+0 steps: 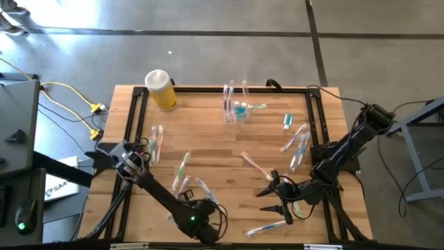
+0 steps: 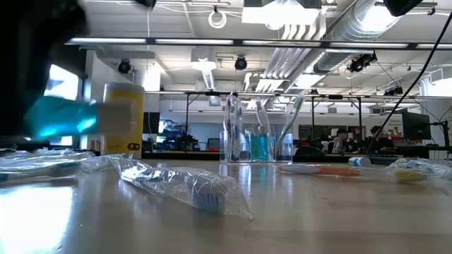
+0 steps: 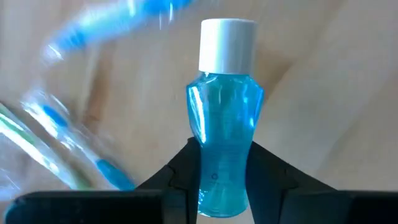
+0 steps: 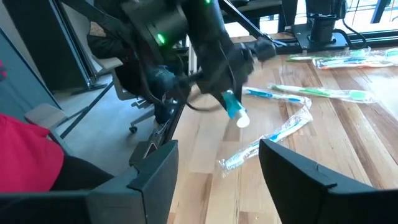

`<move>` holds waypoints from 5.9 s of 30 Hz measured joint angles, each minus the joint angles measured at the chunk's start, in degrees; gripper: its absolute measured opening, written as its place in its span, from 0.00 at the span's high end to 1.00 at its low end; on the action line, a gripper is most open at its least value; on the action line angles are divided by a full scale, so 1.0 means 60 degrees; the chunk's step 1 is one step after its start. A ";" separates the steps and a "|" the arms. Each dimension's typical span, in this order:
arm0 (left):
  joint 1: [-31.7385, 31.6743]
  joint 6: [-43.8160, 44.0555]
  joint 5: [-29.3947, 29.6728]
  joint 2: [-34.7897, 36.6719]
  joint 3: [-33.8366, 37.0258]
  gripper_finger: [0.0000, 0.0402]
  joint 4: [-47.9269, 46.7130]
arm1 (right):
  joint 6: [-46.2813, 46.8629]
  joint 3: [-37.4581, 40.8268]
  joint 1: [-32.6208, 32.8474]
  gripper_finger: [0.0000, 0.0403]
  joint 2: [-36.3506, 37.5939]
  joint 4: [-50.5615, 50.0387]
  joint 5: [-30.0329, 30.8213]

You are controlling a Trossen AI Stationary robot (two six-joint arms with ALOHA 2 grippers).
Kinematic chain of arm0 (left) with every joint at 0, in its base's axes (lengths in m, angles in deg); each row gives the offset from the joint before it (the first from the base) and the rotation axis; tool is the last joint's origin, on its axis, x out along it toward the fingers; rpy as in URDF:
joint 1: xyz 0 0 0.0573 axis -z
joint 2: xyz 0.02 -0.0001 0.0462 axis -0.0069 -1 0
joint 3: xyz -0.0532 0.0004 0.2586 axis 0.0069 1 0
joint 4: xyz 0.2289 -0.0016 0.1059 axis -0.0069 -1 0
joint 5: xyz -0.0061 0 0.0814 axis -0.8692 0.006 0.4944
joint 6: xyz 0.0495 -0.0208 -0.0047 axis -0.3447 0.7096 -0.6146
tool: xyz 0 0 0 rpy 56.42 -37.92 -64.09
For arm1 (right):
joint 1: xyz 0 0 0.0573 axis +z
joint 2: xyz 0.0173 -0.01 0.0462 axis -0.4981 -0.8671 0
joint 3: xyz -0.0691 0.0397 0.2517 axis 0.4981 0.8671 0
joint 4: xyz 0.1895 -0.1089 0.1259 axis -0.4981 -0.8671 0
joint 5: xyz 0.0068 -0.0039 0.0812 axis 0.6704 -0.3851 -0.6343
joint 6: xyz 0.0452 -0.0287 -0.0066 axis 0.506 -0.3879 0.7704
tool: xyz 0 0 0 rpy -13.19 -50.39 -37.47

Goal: Pick & Place toothbrushing station
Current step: Put the blue mouthwash bottle into the transparent organizer

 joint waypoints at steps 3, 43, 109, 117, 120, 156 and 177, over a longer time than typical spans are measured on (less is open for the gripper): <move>0.0004 -0.0548 0.0592 0.0001 -0.0879 0.78 0.0054 | 0.0000 0.0000 0.0000 0.47 -0.0058 0.0081 -0.0024; -0.0011 -0.3722 0.1733 0.0042 -0.2168 0.78 0.3932 | -0.5712 -0.0339 0.0192 0.47 -0.3144 0.4372 -0.0027; -0.1260 -0.3395 -0.1193 -0.0044 -0.2018 0.78 0.5031 | -1.1007 -0.1468 0.0630 0.78 -0.4550 0.3748 0.0642; -0.1250 -0.4251 -0.0796 -0.0046 -0.2018 0.76 0.5031 | -1.0703 -0.1461 0.0692 0.78 -0.4550 0.3736 0.0791; -0.1239 -0.4767 -0.0337 -0.0044 -0.2018 0.68 0.4937 | -1.0240 -0.1456 0.0751 0.78 -0.4550 0.3702 0.1193; -0.3234 -0.6378 0.4129 0.1888 0.3823 0.46 -0.0422 | -0.0862 -0.1479 -0.2901 0.78 0.0050 -0.4699 0.2648; -0.2108 -0.6561 0.3025 0.4545 0.8353 0.46 0.8454 | -0.2751 -0.5026 -0.8046 0.78 -0.0509 -0.9653 -0.0168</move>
